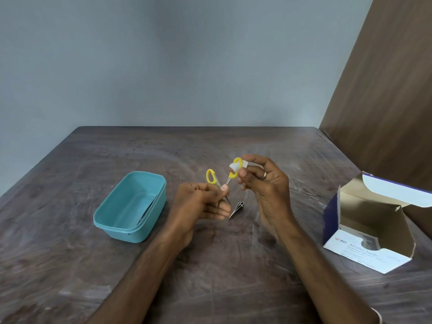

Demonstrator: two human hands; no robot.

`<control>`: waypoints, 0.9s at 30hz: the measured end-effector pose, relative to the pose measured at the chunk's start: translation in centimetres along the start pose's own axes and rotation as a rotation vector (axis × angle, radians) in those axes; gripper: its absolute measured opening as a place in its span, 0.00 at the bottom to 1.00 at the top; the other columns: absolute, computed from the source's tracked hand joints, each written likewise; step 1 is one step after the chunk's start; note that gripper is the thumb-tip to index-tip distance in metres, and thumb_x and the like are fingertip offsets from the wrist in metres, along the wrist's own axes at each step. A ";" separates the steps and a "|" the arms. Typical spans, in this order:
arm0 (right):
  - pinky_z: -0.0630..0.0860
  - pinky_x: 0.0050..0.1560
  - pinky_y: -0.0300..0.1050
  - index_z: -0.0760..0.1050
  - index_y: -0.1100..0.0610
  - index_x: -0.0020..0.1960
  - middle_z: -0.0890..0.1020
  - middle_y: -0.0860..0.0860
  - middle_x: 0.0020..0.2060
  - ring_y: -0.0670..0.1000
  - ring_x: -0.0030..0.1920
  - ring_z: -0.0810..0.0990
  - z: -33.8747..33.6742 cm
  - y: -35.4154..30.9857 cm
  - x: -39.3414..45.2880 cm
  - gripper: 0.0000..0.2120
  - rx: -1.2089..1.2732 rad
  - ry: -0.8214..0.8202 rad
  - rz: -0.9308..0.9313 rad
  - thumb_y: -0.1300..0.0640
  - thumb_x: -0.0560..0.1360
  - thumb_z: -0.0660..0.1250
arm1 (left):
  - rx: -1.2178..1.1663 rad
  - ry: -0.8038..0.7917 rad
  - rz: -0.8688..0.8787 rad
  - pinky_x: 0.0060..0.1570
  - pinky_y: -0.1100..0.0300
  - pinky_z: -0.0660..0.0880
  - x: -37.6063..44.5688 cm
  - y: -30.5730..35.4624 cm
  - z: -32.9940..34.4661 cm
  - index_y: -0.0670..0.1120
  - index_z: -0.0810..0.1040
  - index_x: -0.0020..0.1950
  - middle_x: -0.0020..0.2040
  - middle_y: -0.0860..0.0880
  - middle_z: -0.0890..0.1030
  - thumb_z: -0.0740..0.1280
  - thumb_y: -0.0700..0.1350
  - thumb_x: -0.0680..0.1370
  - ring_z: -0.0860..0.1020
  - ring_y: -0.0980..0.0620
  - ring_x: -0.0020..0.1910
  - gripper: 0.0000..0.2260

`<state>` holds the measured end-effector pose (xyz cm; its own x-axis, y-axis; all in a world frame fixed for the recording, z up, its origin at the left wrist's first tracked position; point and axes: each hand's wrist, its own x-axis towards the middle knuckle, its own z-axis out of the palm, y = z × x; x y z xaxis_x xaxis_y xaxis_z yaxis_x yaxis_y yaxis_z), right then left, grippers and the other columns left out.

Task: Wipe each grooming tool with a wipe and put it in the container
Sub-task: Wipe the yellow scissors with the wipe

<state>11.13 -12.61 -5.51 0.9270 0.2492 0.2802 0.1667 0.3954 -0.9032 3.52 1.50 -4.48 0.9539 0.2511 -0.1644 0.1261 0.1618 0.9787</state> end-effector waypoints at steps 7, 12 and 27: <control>0.79 0.40 0.45 0.81 0.58 0.52 0.87 0.58 0.45 0.55 0.41 0.86 -0.1 0.1 0.2 0.16 0.108 0.073 0.153 0.59 0.64 0.76 | 0.049 0.023 0.114 0.34 0.61 0.80 0.0 -0.1 0.1 0.38 0.80 0.36 0.33 0.39 0.83 0.71 0.39 0.76 0.81 0.49 0.31 0.09; 0.77 0.40 0.47 0.81 0.56 0.54 0.88 0.55 0.46 0.56 0.42 0.87 -0.1 0.1 0.1 0.16 0.028 0.108 0.183 0.57 0.67 0.75 | 0.090 0.072 0.194 0.36 0.60 0.81 0.2 -0.1 0.0 0.38 0.80 0.35 0.31 0.42 0.82 0.71 0.38 0.76 0.80 0.50 0.31 0.10; 0.78 0.32 0.46 0.75 0.56 0.42 0.84 0.64 0.44 0.55 0.33 0.84 0.1 0.3 0.1 0.08 0.036 0.063 0.243 0.60 0.70 0.75 | 0.416 0.099 0.353 0.46 0.46 0.82 0.7 -0.9 0.2 0.45 0.80 0.34 0.30 0.49 0.84 0.75 0.40 0.73 0.84 0.53 0.32 0.08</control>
<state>11.19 -12.35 -5.70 0.9576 0.2859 0.0349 -0.0742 0.3620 -0.9292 4.12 1.37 -5.41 0.9301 0.3138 0.1912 -0.0802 -0.3344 0.9390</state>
